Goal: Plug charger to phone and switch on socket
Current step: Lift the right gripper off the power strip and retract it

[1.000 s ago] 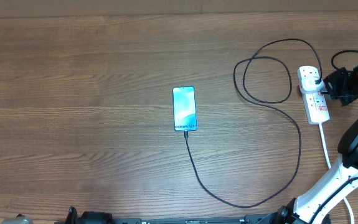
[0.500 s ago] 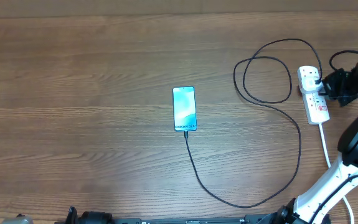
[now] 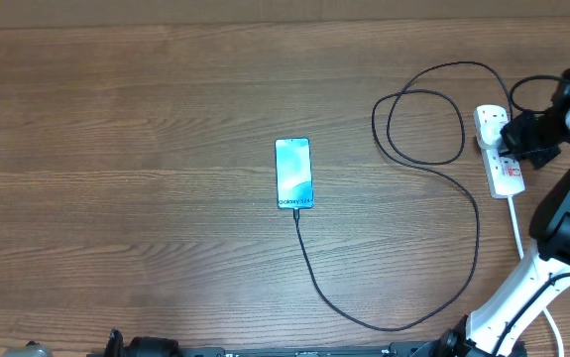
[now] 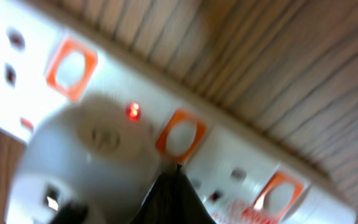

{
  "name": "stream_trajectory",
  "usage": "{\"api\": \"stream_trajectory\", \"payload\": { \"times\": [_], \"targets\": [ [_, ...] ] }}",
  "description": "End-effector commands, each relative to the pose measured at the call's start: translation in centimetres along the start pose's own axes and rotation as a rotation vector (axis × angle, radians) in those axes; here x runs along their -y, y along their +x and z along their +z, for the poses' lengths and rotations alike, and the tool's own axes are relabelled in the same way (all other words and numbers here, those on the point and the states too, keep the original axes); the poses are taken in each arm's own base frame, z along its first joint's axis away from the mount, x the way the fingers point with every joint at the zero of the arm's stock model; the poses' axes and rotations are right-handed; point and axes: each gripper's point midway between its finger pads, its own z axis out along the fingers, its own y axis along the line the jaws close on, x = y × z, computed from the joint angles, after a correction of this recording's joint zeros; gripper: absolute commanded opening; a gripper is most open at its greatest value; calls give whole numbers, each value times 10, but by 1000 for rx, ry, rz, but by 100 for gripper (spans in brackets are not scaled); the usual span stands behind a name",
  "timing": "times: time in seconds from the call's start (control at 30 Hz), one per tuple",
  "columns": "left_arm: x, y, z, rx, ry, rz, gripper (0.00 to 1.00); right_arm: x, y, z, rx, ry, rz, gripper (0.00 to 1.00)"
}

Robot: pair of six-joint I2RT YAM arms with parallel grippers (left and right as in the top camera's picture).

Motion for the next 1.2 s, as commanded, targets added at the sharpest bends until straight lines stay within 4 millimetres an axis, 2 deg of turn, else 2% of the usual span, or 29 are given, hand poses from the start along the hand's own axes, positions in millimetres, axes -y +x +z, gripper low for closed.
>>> {"api": "stream_trajectory", "payload": {
  "times": [0.0,0.07,0.1,0.13,0.17,0.3,0.4,0.43,0.47,0.5,0.6,0.7,0.83,0.9,1.0,1.07,1.17],
  "targets": [
    [-2,0,-3,17,-11,-20,100,-9,-9,-57,135,-10,-33,4],
    [-2,0,-3,17,-11,-20,100,-11,-11,-98,215,-47,-33,4],
    [-2,0,-3,18,-11,-20,100,-18,-7,-132,271,-114,-38,4],
    [-2,-1,-3,21,-11,-21,100,-24,-3,-157,307,-178,-47,4],
    [-2,-1,-3,22,-11,-22,100,-32,4,-201,373,-278,-64,4],
    [-2,-1,-4,29,-9,-22,100,-47,36,-321,574,-553,-148,4],
    [-4,2,-10,58,-4,-27,100,-51,81,-425,788,-771,-279,4],
    [-5,4,-15,81,1,-31,100,-51,106,-467,894,-852,-349,4],
    [-6,7,-19,100,4,-34,100,-49,126,-496,973,-905,-384,4],
    [-8,9,-24,120,5,-39,100,-46,145,-522,1045,-954,-405,4],
    [-11,17,-37,183,3,-55,100,-34,204,-578,1215,-1065,-463,4],
    [-14,25,-48,243,-14,-76,100,-20,246,-600,1302,-1101,-503,4],
    [-16,40,-66,339,-51,-107,100,-4,288,-600,1368,-1062,-569,4],
    [-16,47,-74,384,-65,-119,100,0,296,-595,1384,-1026,-598,4],
    [-17,60,-84,427,-84,-132,100,2,297,-584,1338,-1012,-583,4],
    [-15,58,-91,450,-94,-137,100,0,300,-583,1324,-1027,-600,4],
    [-15,61,-91,443,-99,-137,100,-7,315,-582,1277,-1083,-674,4]
  ]
}}
